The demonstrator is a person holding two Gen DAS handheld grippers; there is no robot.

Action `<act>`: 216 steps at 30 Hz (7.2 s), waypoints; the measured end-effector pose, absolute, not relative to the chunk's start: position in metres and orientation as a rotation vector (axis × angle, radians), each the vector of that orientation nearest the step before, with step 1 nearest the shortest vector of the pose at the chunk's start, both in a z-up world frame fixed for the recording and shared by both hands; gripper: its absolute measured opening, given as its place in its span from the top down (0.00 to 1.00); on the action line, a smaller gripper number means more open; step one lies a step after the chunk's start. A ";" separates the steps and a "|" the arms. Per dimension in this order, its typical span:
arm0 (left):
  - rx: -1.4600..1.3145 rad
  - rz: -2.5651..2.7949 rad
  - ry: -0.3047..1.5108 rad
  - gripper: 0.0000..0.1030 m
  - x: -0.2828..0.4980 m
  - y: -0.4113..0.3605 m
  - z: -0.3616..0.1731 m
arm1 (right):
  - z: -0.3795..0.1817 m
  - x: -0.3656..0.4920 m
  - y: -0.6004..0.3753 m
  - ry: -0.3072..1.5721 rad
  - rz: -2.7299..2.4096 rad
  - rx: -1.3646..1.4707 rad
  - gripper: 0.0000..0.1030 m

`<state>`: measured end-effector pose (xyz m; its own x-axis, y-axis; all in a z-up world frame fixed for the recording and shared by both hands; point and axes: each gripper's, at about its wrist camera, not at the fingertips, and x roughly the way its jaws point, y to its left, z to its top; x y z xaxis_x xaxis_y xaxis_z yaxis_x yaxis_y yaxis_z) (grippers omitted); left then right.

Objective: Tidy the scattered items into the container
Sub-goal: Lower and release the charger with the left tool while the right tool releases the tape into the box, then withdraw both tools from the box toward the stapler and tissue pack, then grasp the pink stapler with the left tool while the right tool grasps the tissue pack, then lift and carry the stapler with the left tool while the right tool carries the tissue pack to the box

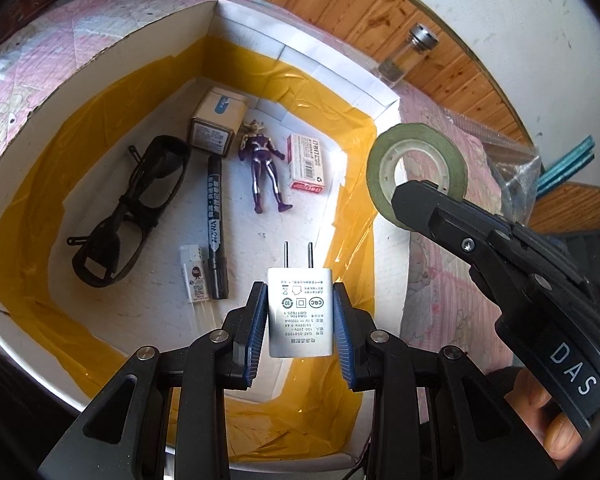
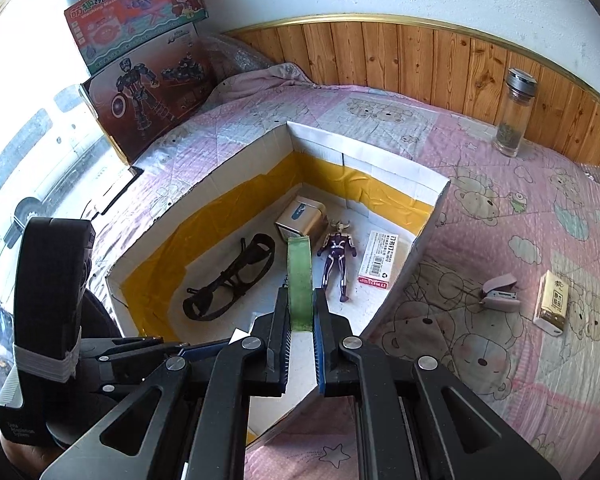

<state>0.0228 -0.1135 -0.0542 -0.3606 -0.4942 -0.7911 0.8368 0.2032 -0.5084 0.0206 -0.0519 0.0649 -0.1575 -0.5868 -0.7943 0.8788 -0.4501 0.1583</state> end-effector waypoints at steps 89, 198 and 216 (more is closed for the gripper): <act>0.361 -1.518 1.175 0.54 -0.057 -0.125 0.013 | 0.069 -0.057 0.058 0.022 -1.854 1.169 0.85; 0.688 -1.578 1.145 0.76 -0.181 -0.288 -0.052 | -0.044 -0.203 0.152 -0.082 -2.249 1.337 0.50; 0.476 -1.654 1.070 0.76 -0.150 -0.157 0.003 | -0.018 -0.061 0.152 0.038 -2.153 1.284 0.49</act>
<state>-0.1501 -0.1568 0.0033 -0.3607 -0.5543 -0.7501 0.9113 -0.0383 -0.4100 -0.0613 0.1516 -0.0177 -0.3317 -0.4953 -0.8029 0.5234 -0.8047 0.2801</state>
